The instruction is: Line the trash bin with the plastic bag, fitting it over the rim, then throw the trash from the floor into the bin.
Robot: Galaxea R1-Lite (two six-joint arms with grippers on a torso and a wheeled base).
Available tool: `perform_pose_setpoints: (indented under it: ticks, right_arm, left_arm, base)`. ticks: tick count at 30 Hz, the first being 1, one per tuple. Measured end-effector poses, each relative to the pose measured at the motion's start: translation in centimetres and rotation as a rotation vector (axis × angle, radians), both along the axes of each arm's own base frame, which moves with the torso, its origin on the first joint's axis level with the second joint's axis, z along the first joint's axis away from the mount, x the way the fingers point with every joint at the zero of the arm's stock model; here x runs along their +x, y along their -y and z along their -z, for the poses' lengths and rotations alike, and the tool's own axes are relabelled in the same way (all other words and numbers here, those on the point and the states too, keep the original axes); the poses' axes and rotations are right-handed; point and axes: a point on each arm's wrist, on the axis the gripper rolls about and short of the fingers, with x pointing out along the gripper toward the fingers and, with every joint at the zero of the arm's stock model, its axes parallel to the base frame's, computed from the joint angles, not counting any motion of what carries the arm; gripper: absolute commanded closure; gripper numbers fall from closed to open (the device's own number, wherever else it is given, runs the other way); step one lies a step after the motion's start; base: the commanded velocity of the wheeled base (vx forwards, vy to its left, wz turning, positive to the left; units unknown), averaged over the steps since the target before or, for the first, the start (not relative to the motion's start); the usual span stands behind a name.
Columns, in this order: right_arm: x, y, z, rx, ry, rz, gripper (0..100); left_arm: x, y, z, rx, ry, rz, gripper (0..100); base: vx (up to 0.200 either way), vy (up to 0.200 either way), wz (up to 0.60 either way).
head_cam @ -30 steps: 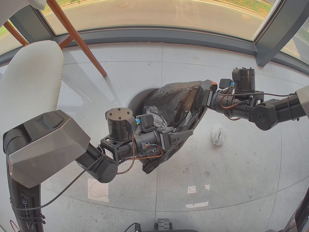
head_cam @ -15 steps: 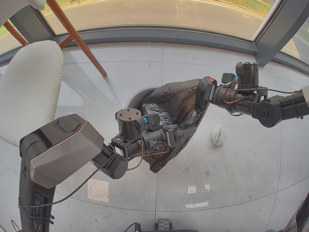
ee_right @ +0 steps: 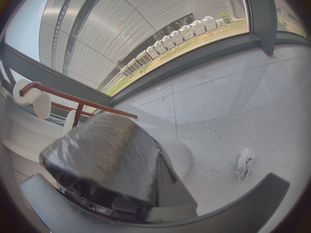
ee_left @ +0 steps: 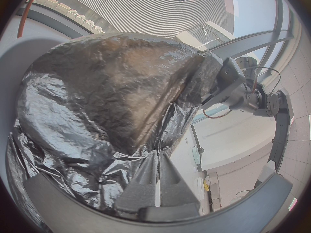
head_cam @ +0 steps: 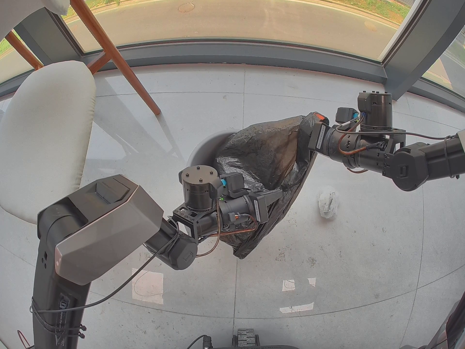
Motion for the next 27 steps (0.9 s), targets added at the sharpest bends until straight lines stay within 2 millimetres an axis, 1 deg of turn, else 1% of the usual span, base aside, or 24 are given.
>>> perform_pose_setpoints:
  ticks: [2,7,12,15,19,22,24,26,27]
  right_arm:
    - [-0.1,-0.1,0.0,-0.001,-0.001,-0.003,100]
    - [-0.2,-0.4,0.0,0.0,0.0,-0.01,100]
    - [-0.2,-0.5,0.1,0.0,-0.001,-0.013,100]
    - [-0.2,-0.5,0.1,-0.001,-0.001,-0.013,100]
    - [-0.2,-0.3,0.1,-0.002,-0.002,-0.01,100]
    - [-0.2,-0.3,0.1,-0.003,-0.003,-0.008,100]
    - [-0.2,-0.3,0.2,-0.004,-0.005,-0.008,100]
    - [-0.1,-0.2,0.3,-0.005,-0.007,-0.006,100]
    - [-0.1,-0.2,0.3,-0.005,-0.008,-0.006,100]
  left_arm:
    - [-0.4,0.6,0.0,0.002,0.006,0.016,100]
    - [-0.7,1.0,-0.2,0.013,0.032,0.028,100]
    - [-0.7,0.5,-1.2,0.009,0.042,0.018,100]
    - [-0.3,-1.0,-2.1,0.011,0.04,-0.011,100]
    - [1.0,-4.1,-3.3,0.005,0.051,-0.076,100]
    - [1.5,-6.0,-4.3,-0.001,0.051,-0.114,100]
    - [1.2,-6.5,-4.7,0.0,0.039,-0.114,100]
    - [0.4,-6.4,-4.6,0.01,0.013,-0.1,100]
    - [-0.1,-6.1,-4.5,0.014,0.003,-0.089,0]
  base:
    - [0.0,0.0,0.0]
    - [0.0,0.0,0.0]
    - [0.0,0.0,0.0]
    - [0.0,0.0,0.0]
    - [0.0,0.0,0.0]
    - [0.0,0.0,0.0]
    - [0.0,0.0,0.0]
    - [0.0,0.0,0.0]
    - [0.0,0.0,0.0]
